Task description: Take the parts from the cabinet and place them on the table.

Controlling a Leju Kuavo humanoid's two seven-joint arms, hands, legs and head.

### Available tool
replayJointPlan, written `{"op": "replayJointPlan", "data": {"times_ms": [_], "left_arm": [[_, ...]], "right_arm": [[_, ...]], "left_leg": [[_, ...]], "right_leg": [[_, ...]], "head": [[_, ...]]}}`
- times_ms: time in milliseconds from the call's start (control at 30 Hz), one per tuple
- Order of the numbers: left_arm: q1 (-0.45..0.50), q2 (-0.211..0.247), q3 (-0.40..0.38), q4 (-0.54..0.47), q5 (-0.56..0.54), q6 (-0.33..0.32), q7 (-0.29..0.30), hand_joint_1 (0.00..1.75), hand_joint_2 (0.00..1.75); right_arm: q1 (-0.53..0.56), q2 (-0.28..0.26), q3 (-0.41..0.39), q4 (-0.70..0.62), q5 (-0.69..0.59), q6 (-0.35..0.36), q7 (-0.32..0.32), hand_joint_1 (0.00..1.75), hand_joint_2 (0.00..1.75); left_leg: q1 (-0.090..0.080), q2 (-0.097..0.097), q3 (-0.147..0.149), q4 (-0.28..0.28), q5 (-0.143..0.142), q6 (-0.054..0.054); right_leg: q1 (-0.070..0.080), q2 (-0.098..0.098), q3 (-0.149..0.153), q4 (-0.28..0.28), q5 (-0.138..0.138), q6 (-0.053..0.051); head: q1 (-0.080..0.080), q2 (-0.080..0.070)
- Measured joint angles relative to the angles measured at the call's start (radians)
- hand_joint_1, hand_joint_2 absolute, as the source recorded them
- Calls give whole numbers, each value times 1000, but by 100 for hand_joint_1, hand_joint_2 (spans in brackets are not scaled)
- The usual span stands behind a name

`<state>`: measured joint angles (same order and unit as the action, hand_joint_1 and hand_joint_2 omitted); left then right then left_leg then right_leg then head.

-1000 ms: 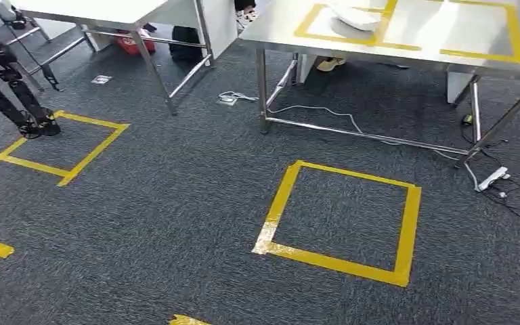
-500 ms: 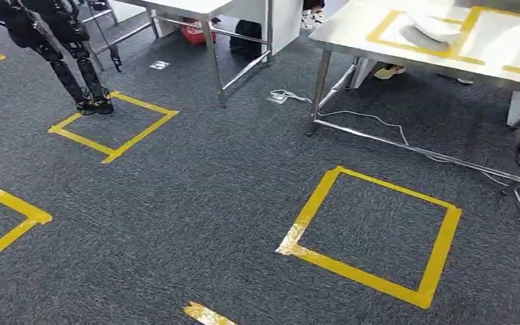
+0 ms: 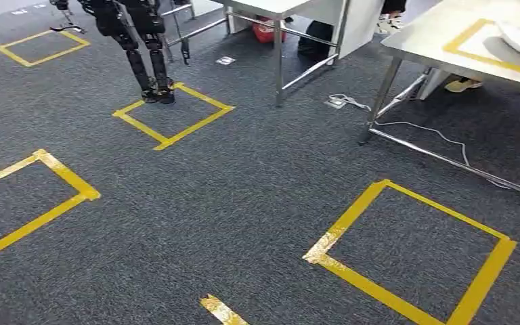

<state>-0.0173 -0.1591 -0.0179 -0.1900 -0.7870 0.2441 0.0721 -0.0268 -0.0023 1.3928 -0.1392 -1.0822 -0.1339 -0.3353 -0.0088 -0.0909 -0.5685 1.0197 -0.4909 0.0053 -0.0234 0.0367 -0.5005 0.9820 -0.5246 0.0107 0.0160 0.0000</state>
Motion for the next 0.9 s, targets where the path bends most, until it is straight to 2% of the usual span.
{"op": "replayJointPlan", "data": {"times_ms": [33,67,100,133,167,200,233,267,300,333,433,467,500,533,567,600,633,667,700,767,800,833,900], "left_arm": [[0,0,0,0,0,0,0,0,0],[-1,2,1,0,0,0,0,0,0],[-2,2,2,0,1,0,0,0,0],[-2,1,3,0,2,0,0,0,0],[0,1,6,0,5,0,-1,0,0],[1,1,11,0,8,0,-3,0,0],[2,1,13,0,9,1,-4,0,0],[2,1,14,0,10,2,-4,0,0],[1,1,14,0,11,2,-4,0,0],[-3,1,16,0,12,2,-5,0,0],[2,1,19,0,14,4,-6,0,0],[3,1,19,0,15,4,-6,0,0],[5,0,20,0,15,4,-6,0,0],[4,0,20,0,15,4,-6,0,0],[1,-1,20,0,15,4,-6,0,0],[1,-3,20,0,15,4,-6,0,0],[1,-3,20,0,15,4,-6,0,0],[2,-3,21,0,15,4,-6,0,0],[2,-3,22,0,16,4,-6,0,0],[1,-3,23,0,16,4,-6,0,0],[0,-5,24,0,16,5,-7,0,0],[-1,-6,24,0,17,5,-7,0,0],[-2,-6,25,0,18,5,-8,0,0]], "right_arm": [[-2,-1,0,1,-1,-2,-1,0,0],[-1,-1,0,1,0,-1,0,0,0],[2,-1,0,1,-1,-1,0,0,0],[4,-1,0,1,0,-1,0,0,0],[5,-1,1,1,0,0,1,0,0],[5,-1,1,1,0,0,1,0,0],[4,-1,1,1,0,0,1,0,0],[3,-1,1,1,0,0,1,0,0],[1,-1,1,1,-1,0,1,0,0],[2,-1,1,1,-1,0,1,0,0],[-2,-1,2,1,-1,0,1,0,0],[-5,-1,2,1,-1,0,1,0,0],[-7,-1,2,1,-1,0,1,0,0],[-6,-1,2,1,-1,0,1,0,0],[-4,-1,3,1,-1,0,1,0,0],[-1,-1,4,1,-1,0,3,0,0],[2,-1,4,1,-1,0,3,0,0],[3,-1,5,1,-1,1,4,0,0],[5,-1,6,1,0,2,4,0,0],[5,-1,6,1,0,1,4,0,0],[5,-1,6,1,0,1,4,0,0],[5,-1,7,1,0,1,4,0,0],[5,-1,7,1,0,1,5,0,0]], "left_leg": [[1,43,-20,44,-29,-6],[6,64,-59,124,-72,-11],[8,72,-96,203,-106,-14],[10,76,-123,258,-122,-17],[11,78,-128,270,-115,-17],[12,80,-113,240,-88,-16],[11,84,-79,176,-50,-13],[10,101,-31,86,-9,-7],[3,155,14,5,10,2],[-6,168,22,-16,-3,4],[-8,137,15,-13,-4,13],[-2,123,23,-26,5,22],[2,116,27,-35,10,25],[3,107,25,-36,13,30],[4,97,22,-35,15,34],[4,83,21,-35,15,34],[3,71,21,-35,14,34],[3,57,22,-34,14,34],[3,42,23,-34,14,34],[4,14,27,-33,13,33],[5,1,28,-31,11,29],[-1,-10,22,-23,7,22],[3,-31,15,-23,7,10]], "right_leg": [[1,-13,1,0,-2,-3],[4,-30,2,0,-4,-8],[6,-48,3,0,-6,-11],[8,-65,3,0,-8,-12],[9,-80,3,0,-10,-13],[10,-93,4,0,-12,-13],[11,-104,5,0,-14,-12],[11,-115,11,0,-17,-10],[13,-125,19,0,-21,-7],[21,-134,8,3,-28,3],[18,-163,25,-7,-30,15],[18,-164,38,-7,-33,23],[15,-117,27,6,-50,28],[13,-70,5,54,-83,31],[13,-49,-33,133,-122,33],[13,-41,-77,220,-154,34],[13,-39,-120,295,-174,36],[13,-39,-143,324,-166,36],[12,-38,-141,299,-132,36],[10,-25,-85,148,-33,35],[6,7,-47,59,10,33],[4,53,-30,14,3,31],[7,30,-29,12,0,17]], "head": [[-12,0],[-18,0],[-17,0],[-17,0],[-17,0],[-17,0],[-17,0],[-18,0],[-17,0],[-19,0],[-17,0],[-18,0],[-14,0],[-12,0],[-10,0],[-9,0],[-10,0],[-10,0],[-10,0],[-10,0],[-9,0],[-8,0],[-8,0]]}}
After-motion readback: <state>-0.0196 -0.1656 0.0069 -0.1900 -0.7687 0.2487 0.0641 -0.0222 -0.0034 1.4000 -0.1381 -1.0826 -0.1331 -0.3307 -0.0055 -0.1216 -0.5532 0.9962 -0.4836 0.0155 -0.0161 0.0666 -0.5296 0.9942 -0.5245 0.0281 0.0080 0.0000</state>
